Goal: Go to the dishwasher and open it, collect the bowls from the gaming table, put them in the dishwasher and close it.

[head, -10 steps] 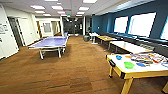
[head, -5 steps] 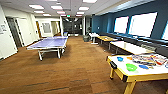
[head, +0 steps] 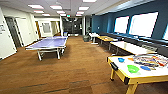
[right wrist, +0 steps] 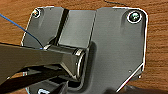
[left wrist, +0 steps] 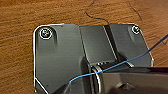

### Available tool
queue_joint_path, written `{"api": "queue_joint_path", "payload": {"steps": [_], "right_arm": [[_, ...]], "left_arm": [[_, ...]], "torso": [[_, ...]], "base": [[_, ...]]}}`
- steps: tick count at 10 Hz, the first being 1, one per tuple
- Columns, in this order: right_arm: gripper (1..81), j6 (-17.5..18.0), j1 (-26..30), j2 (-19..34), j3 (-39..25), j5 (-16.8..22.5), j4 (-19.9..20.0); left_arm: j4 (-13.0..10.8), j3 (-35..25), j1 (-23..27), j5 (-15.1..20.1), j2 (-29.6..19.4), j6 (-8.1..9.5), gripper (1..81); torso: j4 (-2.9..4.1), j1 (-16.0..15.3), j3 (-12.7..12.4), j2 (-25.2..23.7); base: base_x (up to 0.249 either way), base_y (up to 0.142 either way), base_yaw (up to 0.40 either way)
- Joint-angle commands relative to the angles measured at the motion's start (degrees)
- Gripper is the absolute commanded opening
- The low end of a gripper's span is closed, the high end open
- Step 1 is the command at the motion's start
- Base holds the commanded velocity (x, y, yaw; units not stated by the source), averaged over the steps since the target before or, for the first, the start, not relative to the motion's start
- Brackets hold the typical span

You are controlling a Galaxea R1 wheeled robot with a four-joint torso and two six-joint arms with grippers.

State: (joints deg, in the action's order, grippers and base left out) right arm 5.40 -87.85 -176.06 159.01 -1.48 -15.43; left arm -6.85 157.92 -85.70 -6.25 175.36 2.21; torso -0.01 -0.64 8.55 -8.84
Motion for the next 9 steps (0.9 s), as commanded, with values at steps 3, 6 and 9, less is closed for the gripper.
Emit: {"api": "queue_joint_path", "payload": {"steps": [3, 6, 9], "right_arm": [[81.1, 0.0, 2.8, -0.2, -0.4, 2.9, 0.0], [81.1, 0.0, 2.8, -0.2, -0.4, 2.9, 0.1], [81.1, 0.0, 2.8, -0.3, -0.4, 2.8, 0.0]], "left_arm": [[0.2, 0.0, 2.9, 2.6, -0.1, 0.07, 81.1], [0.2, 0.0, 2.9, 3.1, -0.2, -0.01, 81.1], [0.2, -0.1, 2.9, 3.1, -0.3, 0.08, 81.1]], "torso": [[0.0, 0.0, 0.0, 0.0], [0.0, 0.0, 0.0, 0.0], [0.0, 0.0, 0.0, 0.0]], "base": [[0.0, 0.0, 0.0], [0.0, 0.0, 0.0], [0.0, 0.0, 0.0]]}}
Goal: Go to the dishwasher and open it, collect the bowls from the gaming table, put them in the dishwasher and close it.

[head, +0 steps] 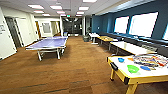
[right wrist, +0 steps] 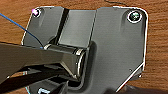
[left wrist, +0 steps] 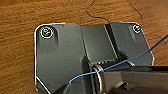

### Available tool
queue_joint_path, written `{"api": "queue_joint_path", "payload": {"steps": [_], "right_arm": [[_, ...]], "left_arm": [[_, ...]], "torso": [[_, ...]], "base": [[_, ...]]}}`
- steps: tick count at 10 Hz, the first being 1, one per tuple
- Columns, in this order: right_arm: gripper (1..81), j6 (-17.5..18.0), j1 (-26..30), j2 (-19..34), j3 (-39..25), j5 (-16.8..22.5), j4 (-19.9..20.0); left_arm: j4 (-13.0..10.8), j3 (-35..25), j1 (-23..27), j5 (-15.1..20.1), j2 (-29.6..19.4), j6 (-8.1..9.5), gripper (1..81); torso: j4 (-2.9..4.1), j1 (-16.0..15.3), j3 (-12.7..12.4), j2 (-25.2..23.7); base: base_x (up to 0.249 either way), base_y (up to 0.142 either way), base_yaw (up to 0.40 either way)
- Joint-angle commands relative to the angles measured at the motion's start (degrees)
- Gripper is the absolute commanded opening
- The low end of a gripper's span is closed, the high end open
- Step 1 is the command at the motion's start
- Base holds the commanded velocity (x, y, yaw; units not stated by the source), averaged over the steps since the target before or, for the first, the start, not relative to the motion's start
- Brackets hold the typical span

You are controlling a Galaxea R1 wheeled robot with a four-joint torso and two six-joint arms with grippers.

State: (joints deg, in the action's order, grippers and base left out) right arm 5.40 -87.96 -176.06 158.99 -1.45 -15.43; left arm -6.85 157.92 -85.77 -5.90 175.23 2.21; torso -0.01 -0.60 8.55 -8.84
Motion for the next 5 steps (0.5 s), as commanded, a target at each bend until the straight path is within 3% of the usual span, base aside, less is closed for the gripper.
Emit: {"api": "queue_joint_path", "payload": {"steps": [1, 5], "right_arm": [[81.1, 0.0, 2.9, -0.3, -0.4, 2.9, 0.1], [81.1, 0.0, 3.0, -0.3, -0.3, 2.9, 0.0]], "left_arm": [[0.2, -0.1, 3.0, 2.8, 0.0, -0.01, 81.1], [-0.6, -0.2, 3.0, 3.3, -0.3, 0.08, 81.1]], "torso": [[0.0, 0.0, 0.0, 0.0], [0.0, 0.0, 0.0, 0.0]], "base": [[0.0, 0.0, 0.0], [0.0, 0.0, -0.025]]}}
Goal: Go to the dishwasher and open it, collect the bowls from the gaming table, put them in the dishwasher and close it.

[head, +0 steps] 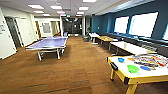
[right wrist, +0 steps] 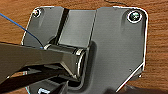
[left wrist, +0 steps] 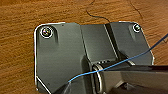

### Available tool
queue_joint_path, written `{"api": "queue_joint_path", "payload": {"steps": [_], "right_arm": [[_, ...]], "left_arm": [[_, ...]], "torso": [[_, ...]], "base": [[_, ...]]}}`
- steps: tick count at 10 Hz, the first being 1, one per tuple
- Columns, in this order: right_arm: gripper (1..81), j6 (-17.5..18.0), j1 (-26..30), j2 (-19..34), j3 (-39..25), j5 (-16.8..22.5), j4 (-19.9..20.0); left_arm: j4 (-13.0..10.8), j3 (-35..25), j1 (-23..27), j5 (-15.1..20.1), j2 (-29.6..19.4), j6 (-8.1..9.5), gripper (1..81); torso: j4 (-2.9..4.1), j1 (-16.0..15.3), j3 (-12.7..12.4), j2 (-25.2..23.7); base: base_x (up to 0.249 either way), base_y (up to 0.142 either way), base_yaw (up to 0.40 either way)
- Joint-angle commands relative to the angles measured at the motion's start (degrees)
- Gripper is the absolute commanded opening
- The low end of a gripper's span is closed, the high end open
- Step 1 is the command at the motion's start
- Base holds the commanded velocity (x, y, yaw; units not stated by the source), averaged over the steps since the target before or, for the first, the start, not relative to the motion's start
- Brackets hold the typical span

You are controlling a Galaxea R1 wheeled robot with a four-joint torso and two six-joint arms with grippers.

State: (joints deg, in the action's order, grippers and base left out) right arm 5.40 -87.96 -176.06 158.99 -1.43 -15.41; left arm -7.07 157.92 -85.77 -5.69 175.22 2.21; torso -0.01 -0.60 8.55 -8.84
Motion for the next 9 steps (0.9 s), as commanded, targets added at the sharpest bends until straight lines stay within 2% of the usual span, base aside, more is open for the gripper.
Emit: {"api": "queue_joint_path", "payload": {"steps": [1, 9], "right_arm": [[81.1, 0.0, 2.9, -0.3, -0.3, 2.8, 0.0], [81.1, 0.0, 3.0, -0.3, -0.4, 2.8, -0.1]], "left_arm": [[-0.1, -0.2, 2.9, 3.4, -0.4, -0.01, 81.1], [0.4, -0.2, 3.0, 3.4, -0.4, 0.08, 81.1]], "torso": [[0.0, 0.0, 0.0, 0.0], [0.0, 0.0, 0.0, 0.0]], "base": [[0.0, 0.0, -0.2], [0.0, 0.0, -0.366]]}}
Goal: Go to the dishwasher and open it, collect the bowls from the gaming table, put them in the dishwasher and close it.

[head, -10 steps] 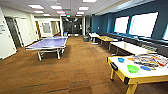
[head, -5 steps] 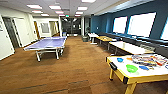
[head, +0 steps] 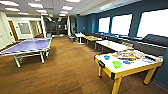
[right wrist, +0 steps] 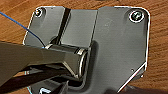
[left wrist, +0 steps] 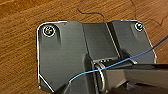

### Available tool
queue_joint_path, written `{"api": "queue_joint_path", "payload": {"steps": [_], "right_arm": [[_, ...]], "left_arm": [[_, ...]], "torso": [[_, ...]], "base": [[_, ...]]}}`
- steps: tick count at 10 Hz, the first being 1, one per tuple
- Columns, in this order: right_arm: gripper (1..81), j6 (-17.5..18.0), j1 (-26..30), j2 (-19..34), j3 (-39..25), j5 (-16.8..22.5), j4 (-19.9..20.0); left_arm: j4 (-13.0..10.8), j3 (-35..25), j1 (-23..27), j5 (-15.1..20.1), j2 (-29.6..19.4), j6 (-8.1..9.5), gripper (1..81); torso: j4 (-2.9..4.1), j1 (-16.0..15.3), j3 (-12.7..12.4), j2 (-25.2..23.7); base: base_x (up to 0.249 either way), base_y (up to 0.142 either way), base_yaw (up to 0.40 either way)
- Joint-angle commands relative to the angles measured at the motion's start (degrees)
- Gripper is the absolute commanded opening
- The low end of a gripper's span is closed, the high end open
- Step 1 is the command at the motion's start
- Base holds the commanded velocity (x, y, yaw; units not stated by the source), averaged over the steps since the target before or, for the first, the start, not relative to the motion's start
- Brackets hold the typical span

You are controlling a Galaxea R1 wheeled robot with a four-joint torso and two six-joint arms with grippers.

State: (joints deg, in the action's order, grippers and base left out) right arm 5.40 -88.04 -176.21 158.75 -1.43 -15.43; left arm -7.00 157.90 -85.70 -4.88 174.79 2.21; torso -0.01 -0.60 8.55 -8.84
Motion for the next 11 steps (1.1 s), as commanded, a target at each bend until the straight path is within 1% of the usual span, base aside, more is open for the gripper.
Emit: {"api": "queue_joint_path", "payload": {"steps": [1, 11], "right_arm": [[81.1, 0.0, 3.1, -0.1, -0.1, 2.8, 0.0], [81.1, 0.0, 2.9, -0.1, -0.1, 2.8, 0.0]], "left_arm": [[0.3, -0.2, 2.9, 2.6, 0.0, 0.08, 81.1], [0.4, 0.0, 2.9, 2.6, 0.0, 0.08, 81.1]], "torso": [[0.0, 0.0, 0.0, 0.0], [0.0, 0.0, 0.0, 0.0]], "base": [[0.0, 0.0, -0.392], [0.0, 0.0, -0.392]]}}
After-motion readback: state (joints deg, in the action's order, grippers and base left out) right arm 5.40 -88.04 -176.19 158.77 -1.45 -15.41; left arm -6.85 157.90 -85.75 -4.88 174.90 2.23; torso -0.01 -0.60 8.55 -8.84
